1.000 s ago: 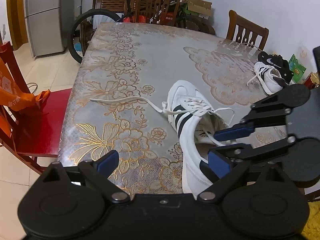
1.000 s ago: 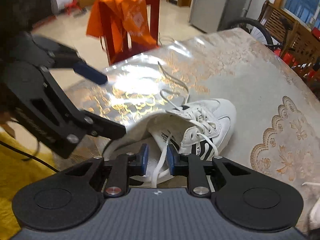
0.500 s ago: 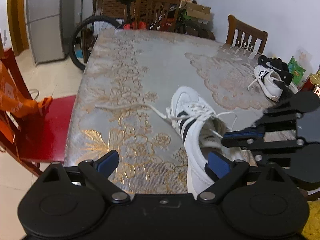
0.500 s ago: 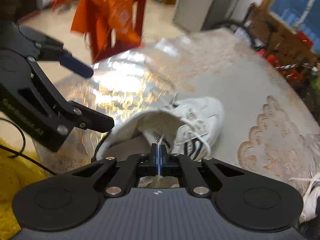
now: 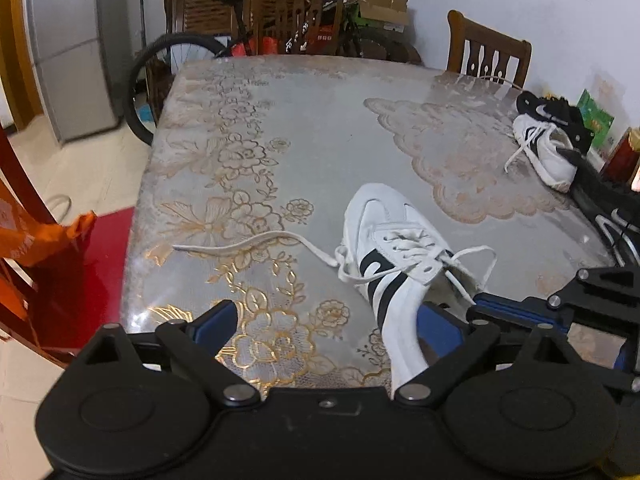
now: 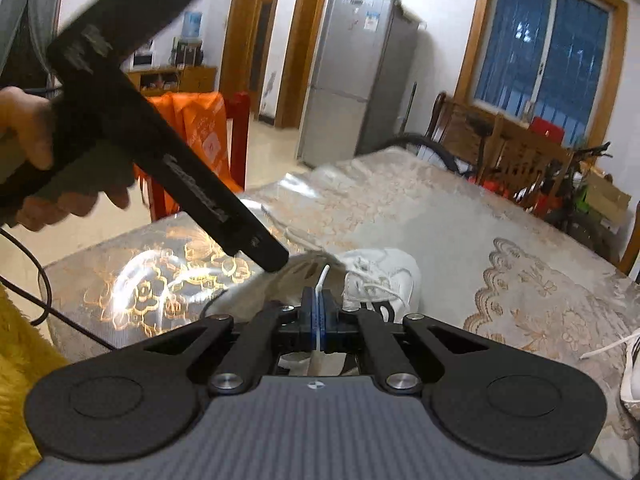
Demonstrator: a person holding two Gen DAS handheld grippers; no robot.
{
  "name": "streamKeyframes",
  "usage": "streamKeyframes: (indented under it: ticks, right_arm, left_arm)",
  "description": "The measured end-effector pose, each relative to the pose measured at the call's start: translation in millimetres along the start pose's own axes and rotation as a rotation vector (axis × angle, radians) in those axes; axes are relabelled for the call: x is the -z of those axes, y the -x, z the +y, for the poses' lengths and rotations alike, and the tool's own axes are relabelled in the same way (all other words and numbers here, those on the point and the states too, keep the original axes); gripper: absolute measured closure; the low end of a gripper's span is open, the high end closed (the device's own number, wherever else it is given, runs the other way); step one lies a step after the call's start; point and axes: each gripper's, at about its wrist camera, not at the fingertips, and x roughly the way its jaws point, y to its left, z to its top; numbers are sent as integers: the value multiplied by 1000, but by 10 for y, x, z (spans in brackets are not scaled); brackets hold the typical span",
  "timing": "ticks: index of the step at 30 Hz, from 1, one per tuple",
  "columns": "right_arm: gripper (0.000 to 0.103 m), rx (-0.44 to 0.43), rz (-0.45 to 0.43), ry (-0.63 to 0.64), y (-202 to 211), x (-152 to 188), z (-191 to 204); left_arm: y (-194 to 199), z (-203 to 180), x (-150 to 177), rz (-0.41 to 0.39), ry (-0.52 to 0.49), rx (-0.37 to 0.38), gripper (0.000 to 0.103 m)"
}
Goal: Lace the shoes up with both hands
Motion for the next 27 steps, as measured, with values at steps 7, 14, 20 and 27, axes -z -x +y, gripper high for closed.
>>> streamKeyframes:
  ticks: [7, 14, 20, 27]
  right_arm:
    - [102, 19, -21, 45, -78, -38, 54]
    - [103, 9, -8, 86, -87, -42, 87]
    - [103, 8, -10, 62, -105, -36, 105]
    - [103, 8, -28, 51, -106, -38, 119]
  left_arm:
    - [-54, 188, 26, 21, 146, 33, 5]
    - [-101, 409, 67, 55, 340, 90, 5]
    - [-106, 393, 59, 59, 347, 84, 5]
    - [-116, 404, 67, 64, 350, 81, 5]
